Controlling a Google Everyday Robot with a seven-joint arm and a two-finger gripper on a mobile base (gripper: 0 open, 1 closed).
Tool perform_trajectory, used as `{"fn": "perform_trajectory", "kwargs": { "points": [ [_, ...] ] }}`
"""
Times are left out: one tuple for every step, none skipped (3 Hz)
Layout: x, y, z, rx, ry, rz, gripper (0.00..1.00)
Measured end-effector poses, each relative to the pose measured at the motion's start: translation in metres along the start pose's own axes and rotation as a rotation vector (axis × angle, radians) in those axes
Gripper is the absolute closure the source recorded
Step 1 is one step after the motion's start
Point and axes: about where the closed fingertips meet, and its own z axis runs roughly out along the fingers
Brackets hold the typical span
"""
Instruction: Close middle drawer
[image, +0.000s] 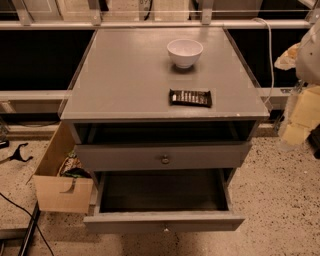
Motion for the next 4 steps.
{"fn": "perform_trajectory", "kwargs": {
  "points": [
    [0.0,0.0,0.0,0.0,0.0,0.0,0.0],
    [0.007,0.007,0.007,0.008,-0.011,0.018,0.0],
    [0.021,0.021,0.024,0.016,-0.035,0.058,0.17],
    [0.036,0.043,0.063,0.007,-0.079,0.106,0.49]
  ]
}}
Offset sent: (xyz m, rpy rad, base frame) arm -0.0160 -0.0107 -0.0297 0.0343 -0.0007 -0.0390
